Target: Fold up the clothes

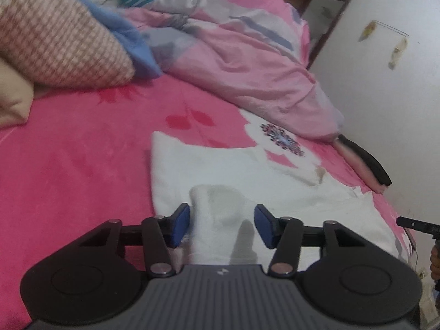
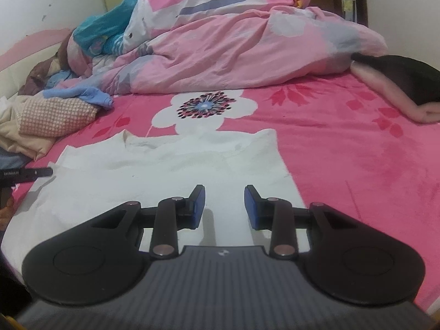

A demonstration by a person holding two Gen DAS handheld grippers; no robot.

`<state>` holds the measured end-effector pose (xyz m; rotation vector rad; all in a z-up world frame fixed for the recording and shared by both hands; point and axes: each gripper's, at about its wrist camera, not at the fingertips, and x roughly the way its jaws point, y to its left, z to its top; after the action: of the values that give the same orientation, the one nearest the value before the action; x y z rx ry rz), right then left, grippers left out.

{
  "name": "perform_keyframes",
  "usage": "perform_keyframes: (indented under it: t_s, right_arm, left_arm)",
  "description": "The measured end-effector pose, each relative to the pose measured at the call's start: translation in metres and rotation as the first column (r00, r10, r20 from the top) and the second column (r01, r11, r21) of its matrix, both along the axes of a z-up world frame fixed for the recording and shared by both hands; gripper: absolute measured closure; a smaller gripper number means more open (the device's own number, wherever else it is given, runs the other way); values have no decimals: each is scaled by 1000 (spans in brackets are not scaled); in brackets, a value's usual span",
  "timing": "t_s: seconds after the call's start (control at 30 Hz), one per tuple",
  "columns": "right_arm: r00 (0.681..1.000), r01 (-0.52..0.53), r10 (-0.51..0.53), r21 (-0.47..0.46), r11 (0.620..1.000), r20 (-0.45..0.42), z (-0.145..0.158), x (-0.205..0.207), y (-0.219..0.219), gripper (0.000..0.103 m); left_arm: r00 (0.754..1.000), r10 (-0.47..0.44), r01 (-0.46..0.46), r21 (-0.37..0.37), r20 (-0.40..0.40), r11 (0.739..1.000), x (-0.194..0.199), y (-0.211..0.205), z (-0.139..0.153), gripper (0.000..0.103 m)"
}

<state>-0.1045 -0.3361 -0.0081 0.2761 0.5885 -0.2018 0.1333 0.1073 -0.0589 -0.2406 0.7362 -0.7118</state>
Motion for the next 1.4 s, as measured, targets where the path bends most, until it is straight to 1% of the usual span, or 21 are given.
perform_keyframes:
  t_s: [0.13, 0.2, 0.23, 0.3, 0.4, 0.57, 0.6, 0.63, 0.67, 0.7, 0.83, 0.9, 0.97, 1.13, 1.27, 1.4]
  right_arm:
    - [1000, 7, -7, 0, 1000, 22, 4, 0, -13, 72]
    - [1000, 2, -2, -6, 1000, 21, 5, 3, -23, 70]
    - [1000, 0, 1, -9, 1000, 19, 5, 5, -29, 69]
    - [1000, -11, 11, -13, 1000, -1, 3, 15, -40, 62]
    - [999, -28, 28, -11, 1000, -25, -3, 33, -56, 62]
    - [997, -50, 53, 41, 998, -61, -21, 62, -74, 61]
    - [996, -63, 67, 55, 996, -65, -24, 66, -75, 64]
    - [994, -77, 81, 61, 995, -68, -26, 68, -75, 70]
    - [993, -90, 94, 46, 995, -69, -26, 68, -71, 90]
    - [992, -104, 106, 31, 994, -71, -26, 68, -67, 99]
    - [994, -110, 108, -52, 993, -34, -17, 59, -53, 100]
    - [996, -91, 91, -65, 994, -2, -10, 52, -51, 101]
    - [997, -73, 75, -77, 994, 26, -3, 47, -50, 101]
    - [996, -51, 58, -96, 994, 65, 12, 41, -50, 101]
    - [995, -39, 50, -116, 993, 89, 21, 38, -47, 101]
    - [994, -31, 43, -120, 992, 100, 28, 40, -50, 101]
  left_arm:
    - [998, -16, 15, 16, 62, 1000, -9, -4, 5, 54]
    - [997, -31, 30, 17, 74, 999, -11, -7, 5, 54]
    - [996, -35, 34, 20, 77, 999, -12, -8, 5, 55]
    - [997, -29, 27, 31, 69, 999, -10, -10, 2, 59]
    - [998, -19, 17, 31, 59, 999, -7, -10, 0, 62]
    - [998, -11, 9, 35, 58, 999, -5, -11, -4, 66]
    - [998, -9, 6, 35, 60, 999, -5, -11, -4, 67]
    - [998, -6, 4, 36, 62, 999, -5, -11, -4, 68]
    - [998, -4, 2, 36, 64, 999, -5, -11, -4, 69]
    - [998, -2, -1, 37, 67, 999, -5, -11, -4, 72]
    - [997, 17, -20, 35, 78, 999, -5, -10, -2, 83]
    - [996, 30, -33, 33, 90, 999, -6, -9, 0, 89]
    - [993, 44, -47, 29, 108, 998, -9, -8, 4, 92]
    - [989, 58, -64, 38, 139, 997, -16, -9, 16, 94]
    - [985, 62, -66, 19, 163, 998, -18, -6, 33, 94]
    - [979, 61, -67, 26, 196, 997, -15, -8, 50, 95]
